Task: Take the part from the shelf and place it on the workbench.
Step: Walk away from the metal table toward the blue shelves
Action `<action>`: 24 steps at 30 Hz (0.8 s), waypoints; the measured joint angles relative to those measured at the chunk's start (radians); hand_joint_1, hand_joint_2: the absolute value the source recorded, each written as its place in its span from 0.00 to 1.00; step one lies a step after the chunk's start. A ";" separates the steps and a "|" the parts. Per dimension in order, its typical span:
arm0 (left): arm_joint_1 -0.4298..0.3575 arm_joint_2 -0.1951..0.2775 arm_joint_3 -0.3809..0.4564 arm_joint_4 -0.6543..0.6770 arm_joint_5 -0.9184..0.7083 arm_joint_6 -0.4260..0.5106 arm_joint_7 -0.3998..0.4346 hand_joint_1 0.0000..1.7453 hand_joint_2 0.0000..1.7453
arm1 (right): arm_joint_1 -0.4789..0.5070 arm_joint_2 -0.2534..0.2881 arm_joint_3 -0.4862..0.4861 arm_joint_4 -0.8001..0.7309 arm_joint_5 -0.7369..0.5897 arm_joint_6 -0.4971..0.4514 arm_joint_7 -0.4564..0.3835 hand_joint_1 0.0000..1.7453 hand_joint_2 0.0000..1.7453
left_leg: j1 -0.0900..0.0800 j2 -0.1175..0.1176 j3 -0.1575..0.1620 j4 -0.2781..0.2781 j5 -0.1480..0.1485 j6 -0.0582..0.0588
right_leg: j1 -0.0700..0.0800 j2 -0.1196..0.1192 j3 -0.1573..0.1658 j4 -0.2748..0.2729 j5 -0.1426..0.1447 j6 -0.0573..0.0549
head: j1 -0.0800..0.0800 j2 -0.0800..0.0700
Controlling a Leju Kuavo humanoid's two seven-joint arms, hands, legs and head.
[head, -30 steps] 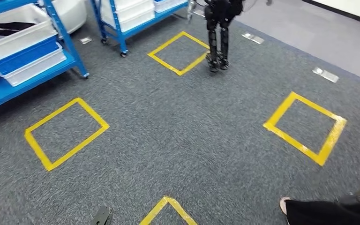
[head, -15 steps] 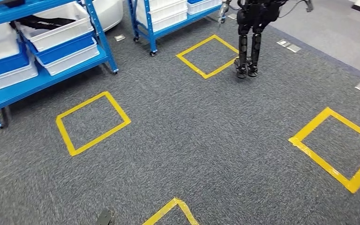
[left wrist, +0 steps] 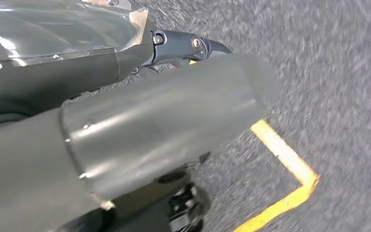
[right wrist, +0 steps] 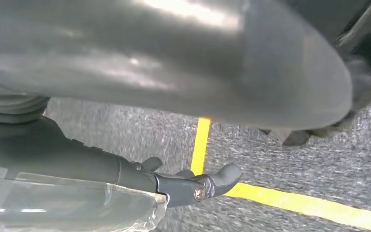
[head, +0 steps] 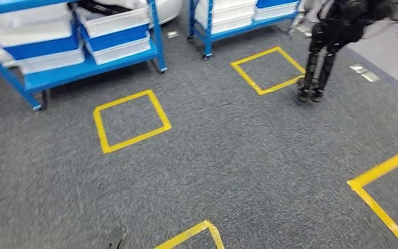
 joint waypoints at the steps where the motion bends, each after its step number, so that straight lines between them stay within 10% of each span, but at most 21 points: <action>1: -0.001 -0.001 0.000 0.000 0.000 0.000 0.001 0.00 0.00 | 0.003 -0.001 -0.001 0.000 0.001 0.000 0.000 0.00 0.00 | 0.000 -0.016 -0.001 0.000 0.001 0.002 | -0.003 0.015 -0.034 0.070 -0.027 -0.001 | 0.001 0.000; 3: 0.001 -0.002 0.000 0.000 0.000 0.000 0.003 0.00 0.00 | 0.006 -0.002 -0.002 0.000 0.001 0.000 0.000 0.00 0.00 | 0.001 -0.048 -0.002 0.001 0.002 0.001 | -0.006 0.023 -0.069 0.134 -0.040 0.009 | 0.002 0.000; 7: 0.003 -0.005 0.000 0.000 0.000 0.000 0.004 0.00 0.00 | 0.007 -0.006 -0.003 0.000 0.002 0.000 0.000 0.00 0.00 | 0.001 -0.106 -0.002 0.009 0.001 -0.012 | -0.020 0.066 0.025 -0.095 0.069 0.041 | 0.003 0.000; 11: 0.006 -0.004 0.000 0.000 -0.001 0.000 0.006 0.00 0.00 | 0.002 -0.005 -0.003 0.001 0.006 0.000 0.000 0.00 0.00 | 0.000 -0.130 -0.013 0.012 0.002 -0.035 | -0.017 0.063 0.048 -0.146 0.094 0.014 | 0.001 0.000; 15: 0.004 -0.003 0.000 0.000 -0.002 0.000 0.006 0.00 0.00 | 0.000 -0.003 -0.003 0.001 0.011 0.000 -0.001 0.00 0.00 | 0.000 -0.030 -0.079 0.149 -0.081 -0.050 | -0.018 0.021 0.050 -0.150 0.099 -0.017 | -0.009 0.000; 18: 0.003 -0.004 -0.001 0.000 -0.003 0.000 0.006 0.00 0.00 | 0.002 -0.003 -0.003 0.001 0.011 0.001 -0.001 0.00 0.00 | 0.003 -0.011 -0.154 0.306 -0.136 -0.055 | -0.010 -0.019 0.050 -0.149 0.095 -0.024 | -0.011 0.000; 24: -0.004 -0.005 0.000 0.000 -0.015 -0.004 0.011 0.00 0.00 | -0.002 -0.001 -0.004 0.001 0.010 0.004 0.004 0.00 0.00 | -0.014 0.066 -0.009 0.030 -0.015 -0.028 | 0.005 -0.081 0.064 -0.149 0.081 -0.016 | -0.010 0.000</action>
